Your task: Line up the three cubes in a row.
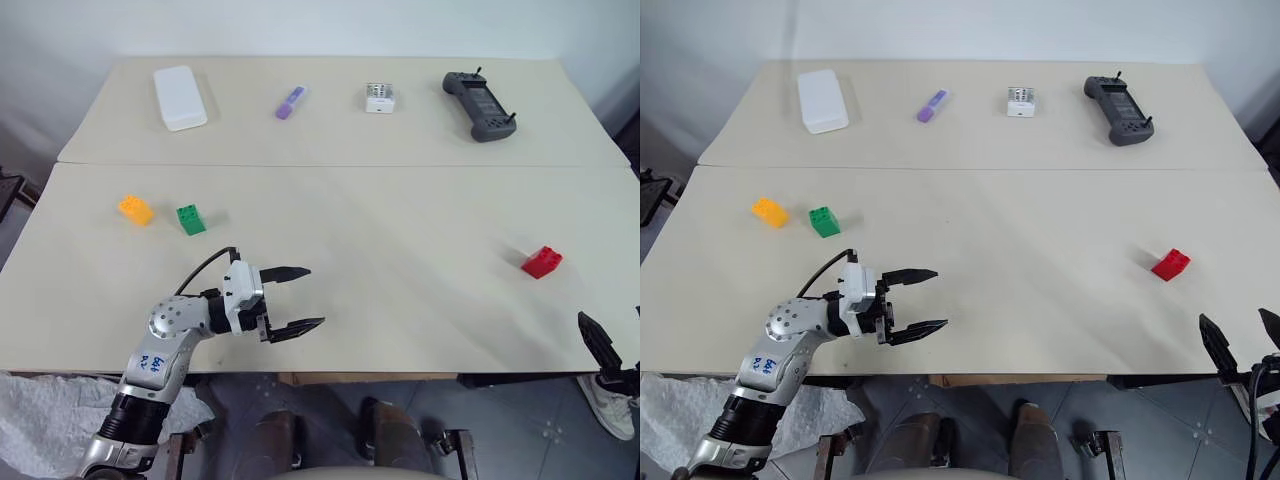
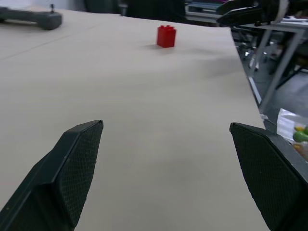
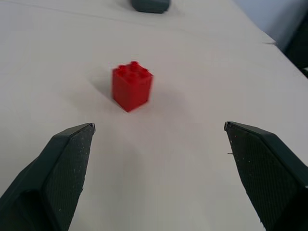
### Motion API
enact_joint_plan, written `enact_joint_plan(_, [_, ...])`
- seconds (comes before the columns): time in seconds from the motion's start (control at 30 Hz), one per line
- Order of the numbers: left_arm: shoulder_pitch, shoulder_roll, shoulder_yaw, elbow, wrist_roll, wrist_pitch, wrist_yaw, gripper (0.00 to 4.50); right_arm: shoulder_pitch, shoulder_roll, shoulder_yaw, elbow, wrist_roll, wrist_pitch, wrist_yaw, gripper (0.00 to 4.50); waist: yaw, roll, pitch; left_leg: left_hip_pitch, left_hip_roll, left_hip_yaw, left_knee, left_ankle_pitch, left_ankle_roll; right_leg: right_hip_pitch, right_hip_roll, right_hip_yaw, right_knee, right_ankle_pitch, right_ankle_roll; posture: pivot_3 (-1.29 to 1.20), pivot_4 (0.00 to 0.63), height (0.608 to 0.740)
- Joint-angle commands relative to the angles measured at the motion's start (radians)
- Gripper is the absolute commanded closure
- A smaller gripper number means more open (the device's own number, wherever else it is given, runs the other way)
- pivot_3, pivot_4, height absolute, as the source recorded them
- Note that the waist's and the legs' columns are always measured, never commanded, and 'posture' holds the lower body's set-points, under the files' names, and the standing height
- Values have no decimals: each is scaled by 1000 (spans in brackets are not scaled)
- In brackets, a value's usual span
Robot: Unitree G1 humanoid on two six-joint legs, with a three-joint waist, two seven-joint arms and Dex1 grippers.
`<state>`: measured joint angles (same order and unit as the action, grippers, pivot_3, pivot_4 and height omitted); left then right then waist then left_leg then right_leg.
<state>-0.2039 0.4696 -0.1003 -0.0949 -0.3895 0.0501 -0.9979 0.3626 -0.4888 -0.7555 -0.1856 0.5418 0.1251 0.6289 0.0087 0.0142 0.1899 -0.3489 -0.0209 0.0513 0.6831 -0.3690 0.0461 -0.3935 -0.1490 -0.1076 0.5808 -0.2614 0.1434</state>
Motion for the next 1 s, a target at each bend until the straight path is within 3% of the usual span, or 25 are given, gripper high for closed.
enact_joint_plan(0.03, [-8, -7, 18, 10, 4, -17, 10, 12, -78, -51, 15, -91, 69, 128, -93, 0, -7, 1, -1, 0, 0, 0, 0, 1, -1, 0, 0, 1, 1, 0, 0, 0, 150, 740])
enact_joint_plan(0.23, [6, -6, 29, 7, 20, -47, 26, 12, -316, -179, 56, -152, 205, 637, -430, 0, -5, 3, -1, -2, 0, -1, 1, 1, -1, -4, -1, 1, 3, 1, -1, 0, 150, 740])
enact_joint_plan(0.4, [8, -7, 32, 3, 24, -56, 32, 12, -506, -167, 100, -122, 194, 873, -649, 0, 11, 3, -2, -5, 0, -4, 1, 1, -1, -6, -1, 0, 2, 1, -3, 0, 150, 740])
enact_joint_plan(0.6, [19, 2, 34, -12, 27, -59, 31, 12, -626, -86, 135, -103, 160, 1031, -787, 0, 17, 3, -2, -7, -1, -3, 1, 1, 0, -7, -1, -1, 2, 1, -3, 0, 150, 740])
enact_joint_plan(0.83, [22, 6, 37, -18, 27, -59, 31, 12, -632, -46, 169, -83, 61, 1022, -814, 0, 15, 3, -2, -8, -2, -2, 1, 1, 0, -8, 0, -1, 2, 1, -3, 0, 150, 740])
enact_joint_plan(0.93, [17, 7, 38, -13, 27, -61, 30, 0, -646, -12, 166, -93, 44, 1029, -824, 555, 14, 3, -2, -8, -1, -2, 1, 1, 0, -8, 0, -1, 2, 1, -3, 0, 150, 740])
enact_joint_plan(1.0, [13, 9, 40, -10, 26, -62, 28, 0, -648, 6, 165, -112, 40, 1041, -827, 1153, 13, 3, -2, -7, -1, -2, 1, 1, 0, -8, 0, -1, 2, 1, -3, 0, 150, 740])
